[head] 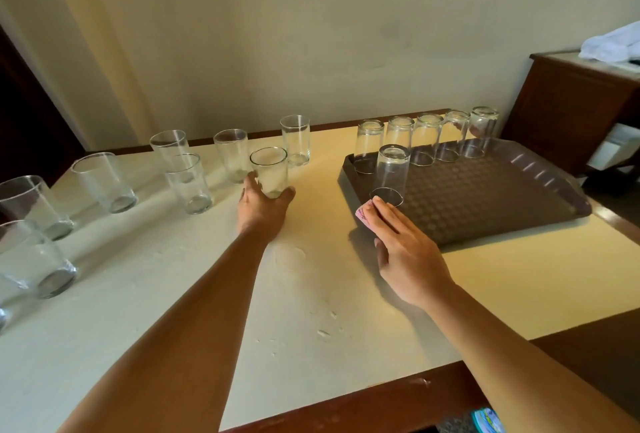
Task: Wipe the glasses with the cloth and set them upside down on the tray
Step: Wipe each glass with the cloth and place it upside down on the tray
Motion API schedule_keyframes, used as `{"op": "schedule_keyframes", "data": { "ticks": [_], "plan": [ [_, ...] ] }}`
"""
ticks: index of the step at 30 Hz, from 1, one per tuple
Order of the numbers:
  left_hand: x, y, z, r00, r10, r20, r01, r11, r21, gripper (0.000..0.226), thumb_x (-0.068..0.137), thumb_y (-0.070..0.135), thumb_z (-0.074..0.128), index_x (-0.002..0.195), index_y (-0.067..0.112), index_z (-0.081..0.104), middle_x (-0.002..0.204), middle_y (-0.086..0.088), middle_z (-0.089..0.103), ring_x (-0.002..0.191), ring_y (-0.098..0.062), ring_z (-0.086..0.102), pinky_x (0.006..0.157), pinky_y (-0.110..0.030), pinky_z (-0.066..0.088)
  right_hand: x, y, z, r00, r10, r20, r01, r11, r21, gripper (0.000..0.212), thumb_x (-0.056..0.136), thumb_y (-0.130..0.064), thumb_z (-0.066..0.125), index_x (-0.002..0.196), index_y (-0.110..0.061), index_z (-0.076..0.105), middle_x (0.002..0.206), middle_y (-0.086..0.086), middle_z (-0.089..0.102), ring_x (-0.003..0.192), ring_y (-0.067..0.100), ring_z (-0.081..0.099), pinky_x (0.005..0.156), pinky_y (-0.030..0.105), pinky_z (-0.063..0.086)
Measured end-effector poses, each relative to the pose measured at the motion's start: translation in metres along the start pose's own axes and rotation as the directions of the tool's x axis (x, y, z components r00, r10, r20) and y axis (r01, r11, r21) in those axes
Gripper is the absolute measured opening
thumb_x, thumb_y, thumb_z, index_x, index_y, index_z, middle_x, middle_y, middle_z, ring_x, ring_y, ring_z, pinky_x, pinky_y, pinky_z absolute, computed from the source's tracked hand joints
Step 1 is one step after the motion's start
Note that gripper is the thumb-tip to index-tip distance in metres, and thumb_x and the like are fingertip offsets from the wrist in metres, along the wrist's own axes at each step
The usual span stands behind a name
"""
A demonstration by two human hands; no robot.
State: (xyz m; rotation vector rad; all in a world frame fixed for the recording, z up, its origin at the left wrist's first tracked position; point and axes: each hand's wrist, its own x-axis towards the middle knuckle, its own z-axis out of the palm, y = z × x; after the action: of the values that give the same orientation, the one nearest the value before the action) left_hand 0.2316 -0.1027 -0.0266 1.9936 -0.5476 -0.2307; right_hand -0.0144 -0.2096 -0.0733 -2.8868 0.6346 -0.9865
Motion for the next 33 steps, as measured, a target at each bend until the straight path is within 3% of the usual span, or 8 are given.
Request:
{"op": "schedule_keyframes", "data": {
  "ticks": [6,11,15,20,23,25,27,33],
  "plan": [
    [0.014,0.003,0.005,0.995,-0.092,-0.044,0.088,0.993,-0.083,0.079,0.086,0.051,0.081,0.150,0.021,0.045,0.142,-0.005,0.060,0.131,-0.030,0.057,0.108,-0.050,0.050,0.000,0.003,0.002,0.998,0.044,0.035,-0.045,0.998,0.038,0.068,0.096,-0.004,0.063,0.157,-0.017,0.038,0.163,0.003,0.037,0.148,0.022,0.041,0.114,0.030,0.041],
    [-0.001,0.006,0.007,0.999,0.003,-0.040,-0.006,0.997,-0.074,0.073,0.088,0.055,0.077,0.146,0.019,0.050,0.129,-0.004,0.062,0.117,-0.024,0.059,0.096,-0.039,0.050,0.000,0.004,0.002,0.999,0.028,0.015,-0.029,0.998,0.057,0.072,0.091,0.005,0.064,0.155,-0.016,0.041,0.161,0.005,0.041,0.145,0.024,0.045,0.113,0.030,0.042],
    [-0.024,0.025,0.004,0.999,0.053,-0.004,-0.052,0.964,-0.261,0.069,0.086,0.053,0.079,0.139,0.019,0.051,0.118,-0.006,0.062,0.105,-0.024,0.063,0.081,-0.034,0.055,-0.002,0.007,0.003,0.999,0.012,0.041,-0.015,0.997,0.080,0.080,0.085,0.012,0.065,0.156,-0.016,0.040,0.162,0.006,0.040,0.146,0.026,0.044,0.112,0.034,0.047],
    [-0.062,0.055,-0.010,0.993,-0.033,0.117,0.096,0.803,-0.588,0.058,0.088,0.041,0.081,0.132,0.018,0.053,0.117,-0.012,0.062,0.085,-0.025,0.066,0.073,-0.039,0.062,0.008,-0.003,-0.008,0.991,0.123,0.052,-0.132,0.959,0.250,0.069,0.088,0.019,0.058,0.147,-0.018,0.054,0.155,-0.010,0.044,0.146,0.007,0.037,0.116,0.012,0.032],
    [-0.087,0.064,-0.021,0.973,-0.085,0.214,0.213,0.691,-0.690,0.044,0.094,0.044,0.073,0.126,0.018,0.055,0.112,-0.010,0.057,0.084,-0.026,0.062,0.076,-0.039,0.057,0.012,-0.029,-0.022,0.977,0.207,0.058,-0.212,0.881,0.424,0.067,0.090,0.019,0.057,0.144,-0.020,0.056,0.151,-0.009,0.049,0.144,0.005,0.040,0.117,0.018,0.036],
    [-0.104,0.066,-0.025,0.953,-0.122,0.276,0.292,0.605,-0.740,0.044,0.098,0.049,0.066,0.128,0.019,0.056,0.120,-0.012,0.056,0.089,-0.027,0.061,0.078,-0.040,0.056,0.014,-0.052,-0.033,0.966,0.259,-0.008,-0.217,0.827,0.518,0.061,0.094,0.015,0.056,0.146,-0.017,0.054,0.151,-0.007,0.048,0.143,0.009,0.042,0.114,0.010,0.033],
    [-0.119,0.065,-0.029,0.937,-0.117,0.329,0.337,0.556,-0.760,0.045,0.100,0.051,0.061,0.129,0.016,0.057,0.122,-0.012,0.060,0.085,-0.027,0.061,0.075,-0.039,0.054,0.017,-0.074,-0.045,0.950,0.301,-0.081,-0.197,0.781,0.592,0.057,0.098,0.011,0.053,0.149,-0.014,0.050,0.155,0.000,0.048,0.144,0.010,0.042,0.110,0.004,0.029],
    [-0.156,0.067,-0.039,0.931,0.011,0.364,0.321,0.447,-0.835,0.023,0.106,0.037,0.051,0.114,0.018,0.061,0.104,-0.010,0.066,0.074,-0.026,0.061,0.069,-0.037,0.054,0.022,-0.118,-0.078,0.928,0.242,-0.283,0.000,0.759,0.652,0.050,0.101,0.003,0.046,0.150,-0.006,0.046,0.160,0.008,0.039,0.150,0.018,0.036,0.117,0.014,0.030]
  ]
}}
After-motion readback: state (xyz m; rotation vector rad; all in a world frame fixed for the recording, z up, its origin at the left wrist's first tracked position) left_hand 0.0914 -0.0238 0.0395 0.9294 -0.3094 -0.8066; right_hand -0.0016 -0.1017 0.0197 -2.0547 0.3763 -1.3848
